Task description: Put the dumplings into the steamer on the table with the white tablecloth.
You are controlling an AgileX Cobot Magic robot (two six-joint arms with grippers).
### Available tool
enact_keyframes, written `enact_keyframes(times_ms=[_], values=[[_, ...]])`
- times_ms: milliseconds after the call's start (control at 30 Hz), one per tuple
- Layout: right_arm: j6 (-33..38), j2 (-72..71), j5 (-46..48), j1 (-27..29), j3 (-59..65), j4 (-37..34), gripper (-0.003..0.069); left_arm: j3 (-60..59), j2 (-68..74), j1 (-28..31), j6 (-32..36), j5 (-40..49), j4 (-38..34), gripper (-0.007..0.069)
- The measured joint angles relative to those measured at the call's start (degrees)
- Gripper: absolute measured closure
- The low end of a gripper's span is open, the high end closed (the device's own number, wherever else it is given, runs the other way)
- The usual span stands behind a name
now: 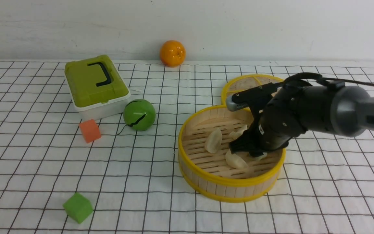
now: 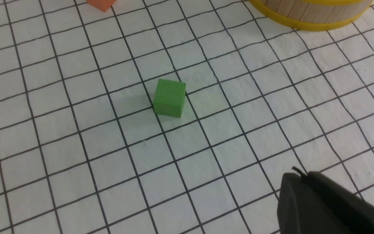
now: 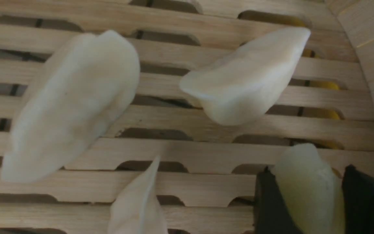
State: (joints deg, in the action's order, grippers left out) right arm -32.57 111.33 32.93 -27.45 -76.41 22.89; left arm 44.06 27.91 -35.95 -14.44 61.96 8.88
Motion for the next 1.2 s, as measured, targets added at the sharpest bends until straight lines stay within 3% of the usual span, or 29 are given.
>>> enact_keyframes(times_ms=[167, 300, 500, 600, 633, 667, 733, 1200], values=[[0.5, -5.5, 4.6, 0.0, 0.0, -0.6, 0.0203, 0.0, 0.0, 0.0, 0.0, 0.4, 0.0, 0.0606], [3.5, -15.2, 6.9, -0.9, 0.4, -2.8, 0.0199, 0.0, 0.0, 0.0, 0.0, 0.4, 0.0, 0.0606], [6.2, -31.6, 4.7, -5.2, 6.3, -4.6, 0.0321, 0.0, 0.0, 0.0, 0.0, 0.5, 0.0, 0.0603], [6.8, -40.1, 3.5, -7.7, 11.5, -4.8, 0.0436, 0.0, 0.0, 0.0, 0.0, 0.5, 0.0, 0.0600], [7.0, -43.3, 3.0, -8.4, 13.7, -4.8, 0.0505, 0.0, 0.0, 0.0, 0.0, 0.6, 0.0, 0.0598], [7.0, -43.8, 3.0, -8.5, 14.4, -4.8, 0.0515, 0.0, 0.0, 0.0, 0.0, 0.6, 0.0, 0.0597], [7.1, -51.0, 2.5, -9.0, 19.1, -4.7, 0.0653, 0.0, 0.0, 0.0, 0.0, 0.6, 0.0, 0.0594], [7.1, -64.0, 4.3, -9.1, 23.8, -3.2, 0.0681, 0.0, 0.0, 0.0, 0.0, 0.6, 0.0, 0.0572]])
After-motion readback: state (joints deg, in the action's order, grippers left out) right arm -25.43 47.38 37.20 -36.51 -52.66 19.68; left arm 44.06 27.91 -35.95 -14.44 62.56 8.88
